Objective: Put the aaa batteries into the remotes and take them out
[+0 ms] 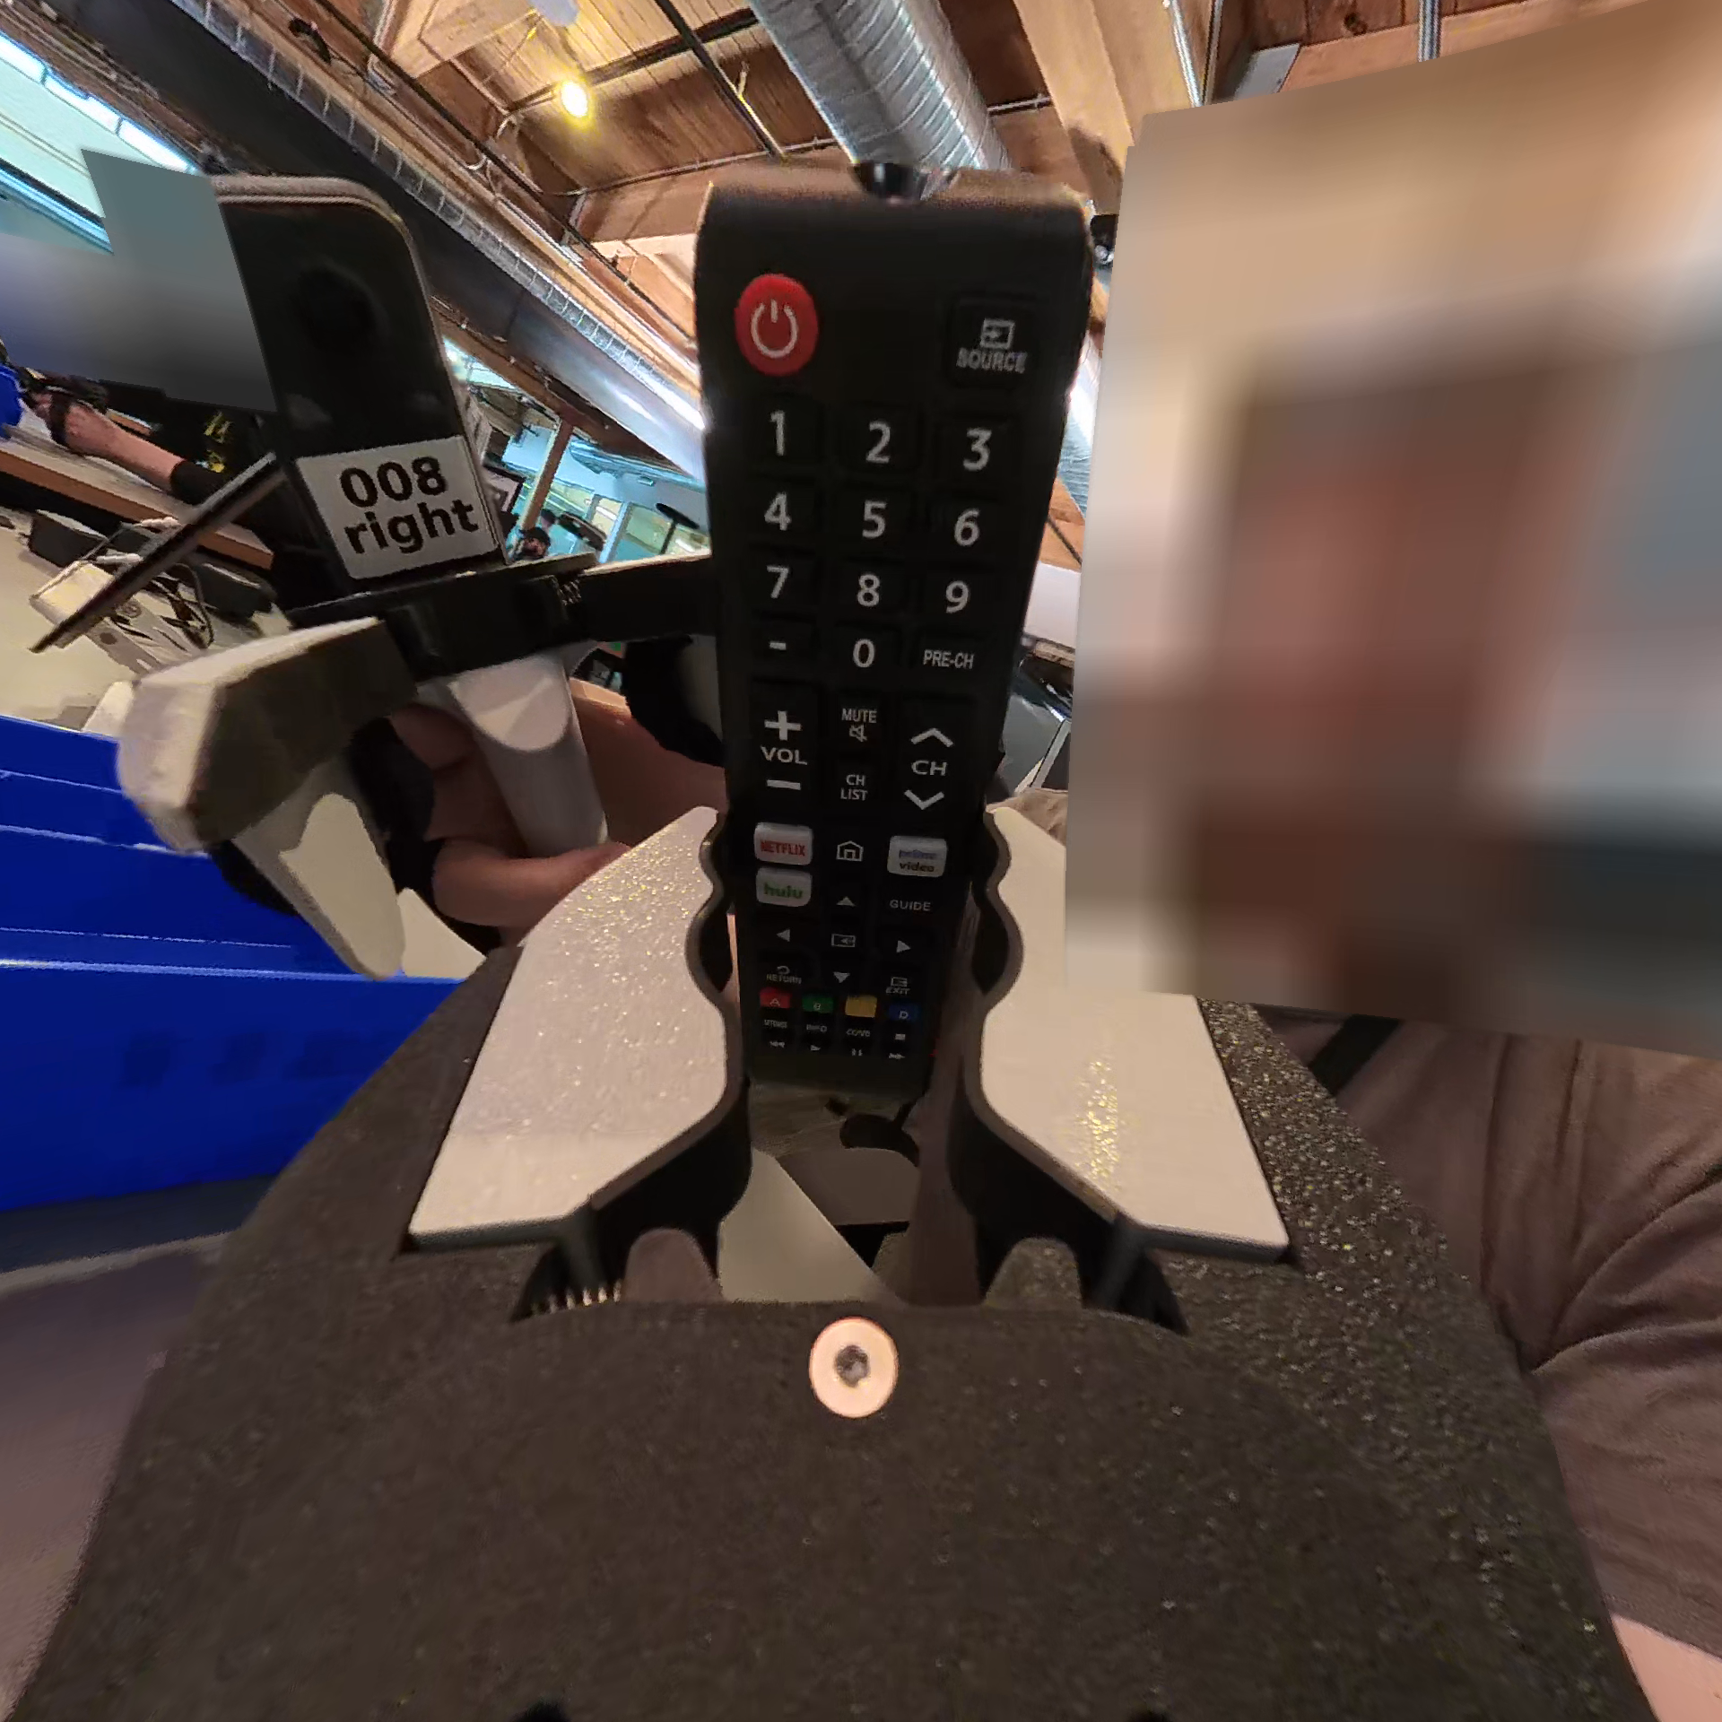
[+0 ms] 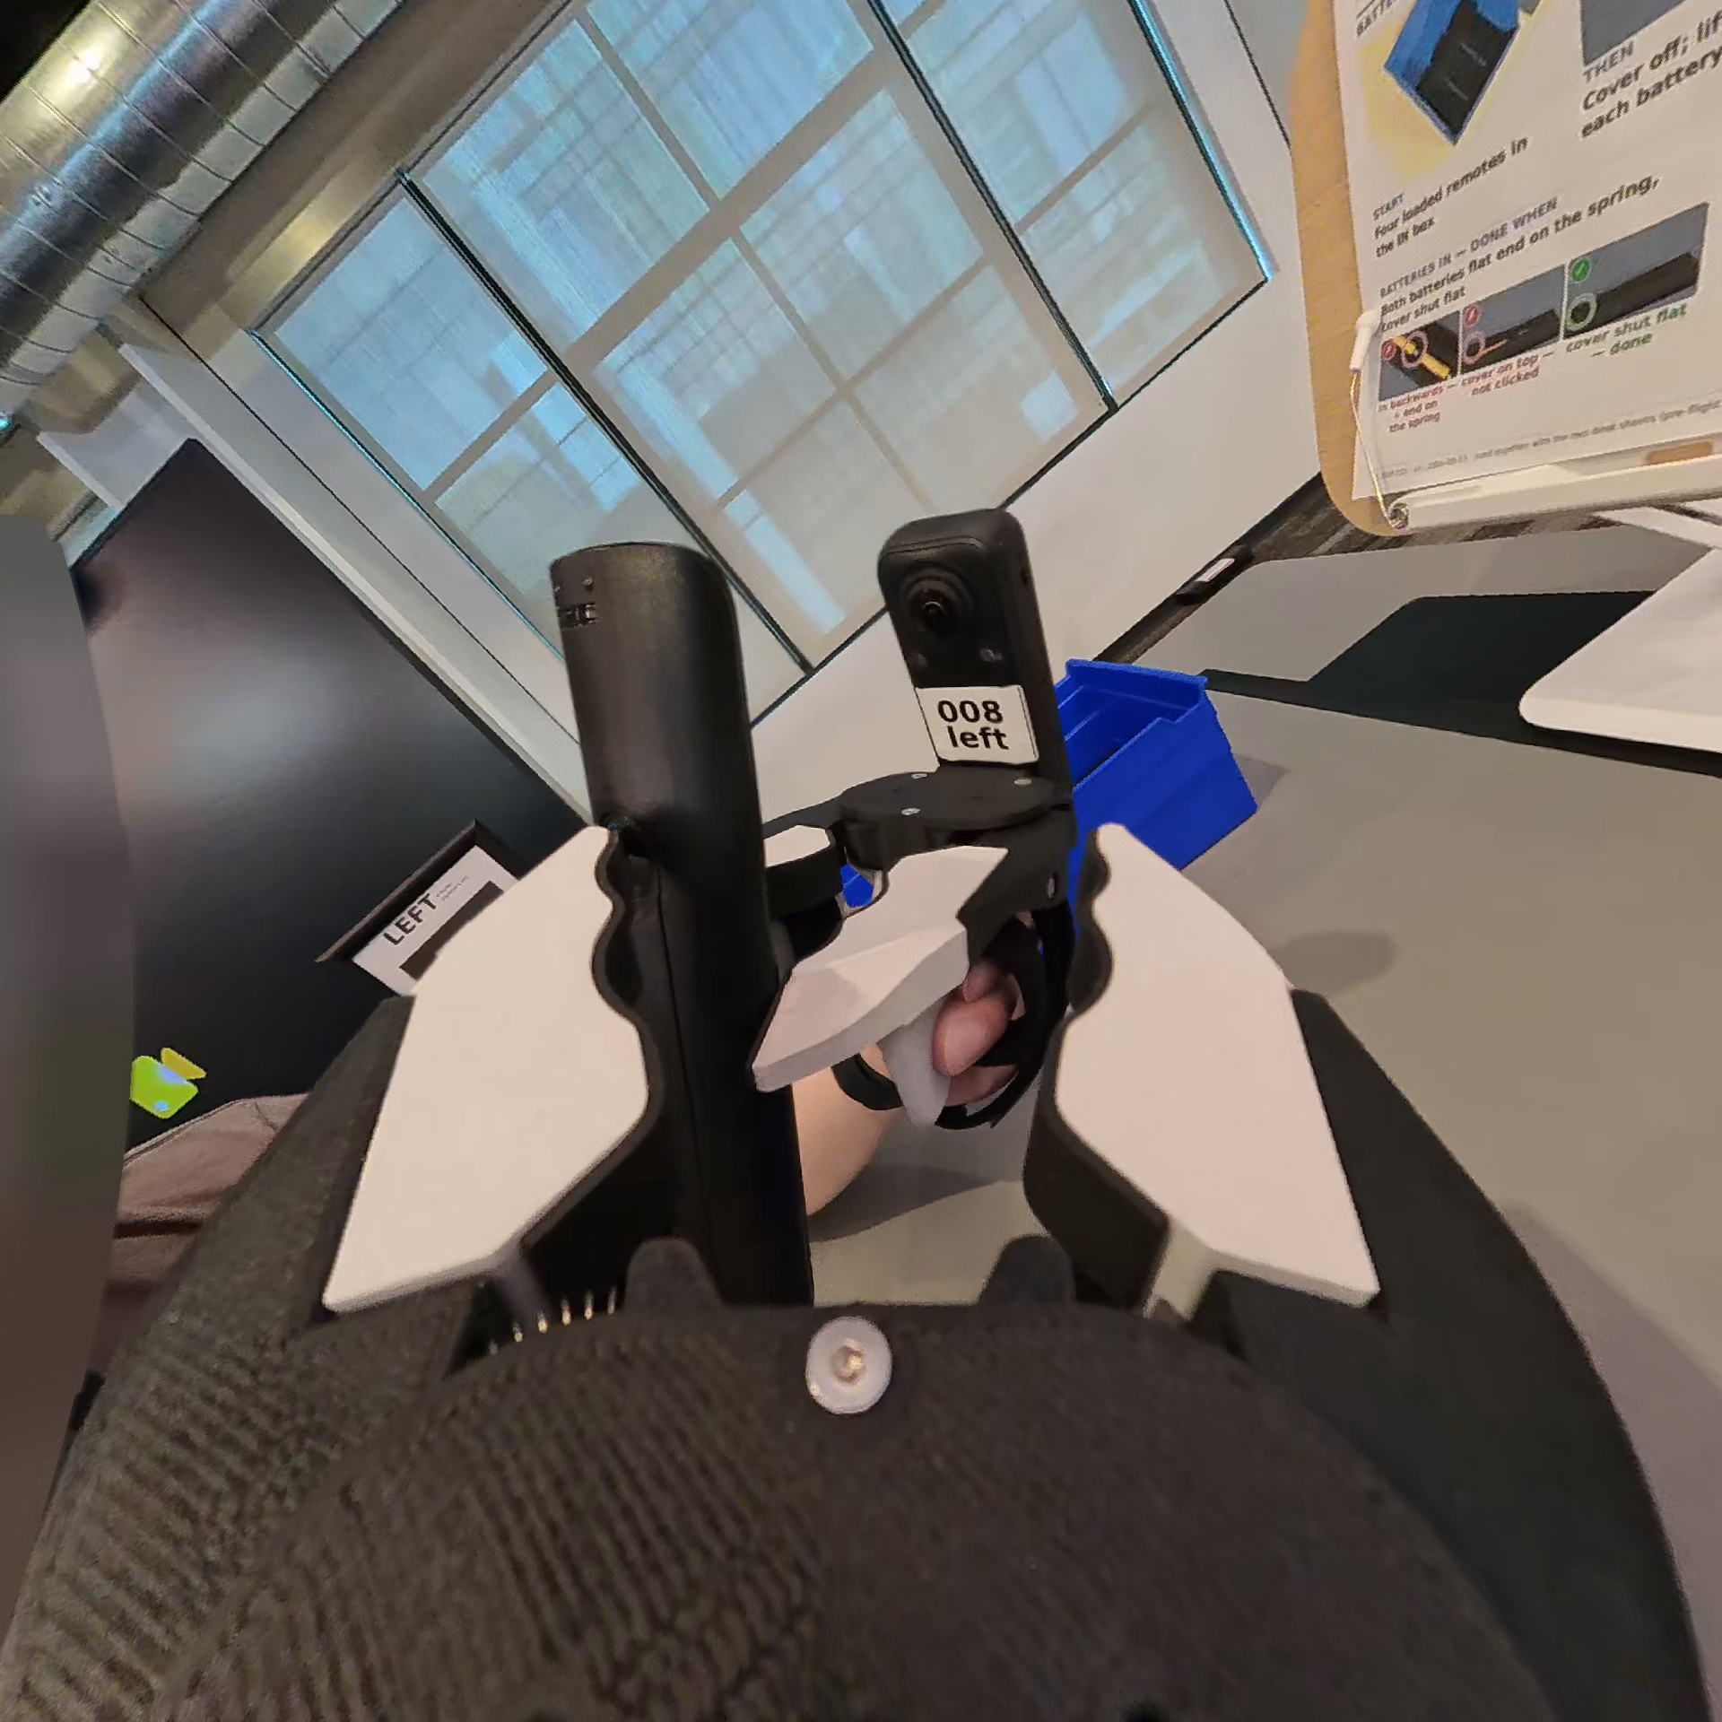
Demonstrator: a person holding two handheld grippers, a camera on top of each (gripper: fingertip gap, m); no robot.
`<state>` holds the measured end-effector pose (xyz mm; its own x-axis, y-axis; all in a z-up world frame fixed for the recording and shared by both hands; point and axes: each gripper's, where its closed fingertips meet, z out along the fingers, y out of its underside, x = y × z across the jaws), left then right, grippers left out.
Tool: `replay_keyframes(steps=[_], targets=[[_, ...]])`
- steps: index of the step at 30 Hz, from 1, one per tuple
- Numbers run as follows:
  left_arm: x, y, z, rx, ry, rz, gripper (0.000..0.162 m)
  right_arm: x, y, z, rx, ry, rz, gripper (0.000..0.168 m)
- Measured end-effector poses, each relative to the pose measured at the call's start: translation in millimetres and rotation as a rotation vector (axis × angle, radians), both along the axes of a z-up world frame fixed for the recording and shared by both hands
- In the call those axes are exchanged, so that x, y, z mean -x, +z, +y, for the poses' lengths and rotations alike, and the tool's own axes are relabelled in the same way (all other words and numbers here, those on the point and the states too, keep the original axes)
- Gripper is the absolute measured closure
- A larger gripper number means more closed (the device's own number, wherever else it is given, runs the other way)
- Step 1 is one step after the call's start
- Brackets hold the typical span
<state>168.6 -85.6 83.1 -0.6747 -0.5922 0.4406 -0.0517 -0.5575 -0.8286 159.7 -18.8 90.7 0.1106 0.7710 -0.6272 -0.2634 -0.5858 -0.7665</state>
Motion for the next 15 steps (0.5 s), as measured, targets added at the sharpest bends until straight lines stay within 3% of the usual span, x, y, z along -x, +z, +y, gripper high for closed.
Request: replay_keyframes(steps=[6,15], targets=[[3,-2,1,0.001,-0.009,0.068,0.113,1,-1,0,-0.033,-0.020,-0.043,0.077],[19,-23,-9,-0.055,-0.022,0.069,0.113,28,-28,-6,0.050,0.070,-0.041,0.088]])
